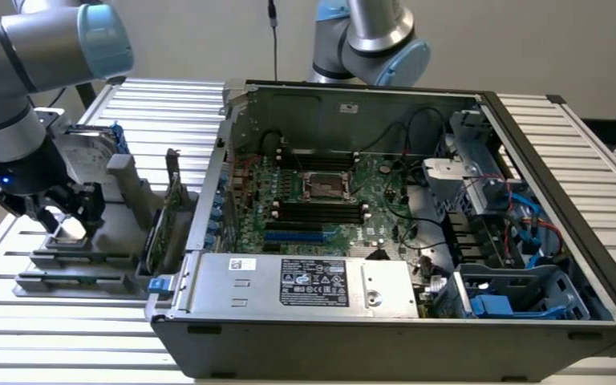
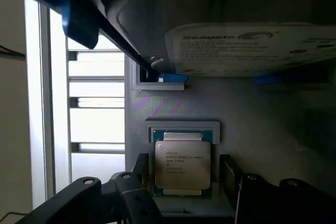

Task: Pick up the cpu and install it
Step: 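Pick up the cpu and move it towards the insertion slot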

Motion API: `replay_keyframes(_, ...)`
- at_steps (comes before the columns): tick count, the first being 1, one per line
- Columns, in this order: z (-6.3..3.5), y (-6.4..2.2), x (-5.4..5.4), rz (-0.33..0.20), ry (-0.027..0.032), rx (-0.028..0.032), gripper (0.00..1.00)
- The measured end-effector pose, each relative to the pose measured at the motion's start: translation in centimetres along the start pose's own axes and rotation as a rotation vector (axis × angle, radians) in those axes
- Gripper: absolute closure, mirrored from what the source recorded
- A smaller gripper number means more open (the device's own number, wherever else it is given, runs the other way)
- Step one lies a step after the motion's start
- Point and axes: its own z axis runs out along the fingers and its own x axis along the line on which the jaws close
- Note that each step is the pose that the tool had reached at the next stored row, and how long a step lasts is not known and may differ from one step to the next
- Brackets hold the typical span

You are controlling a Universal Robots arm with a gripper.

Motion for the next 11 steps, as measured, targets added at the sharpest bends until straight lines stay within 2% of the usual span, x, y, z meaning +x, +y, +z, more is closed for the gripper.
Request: replay_keyframes(11, 0.21, -0.01, 0.02, 0.0, 0.0, 0.0001, 0.35)
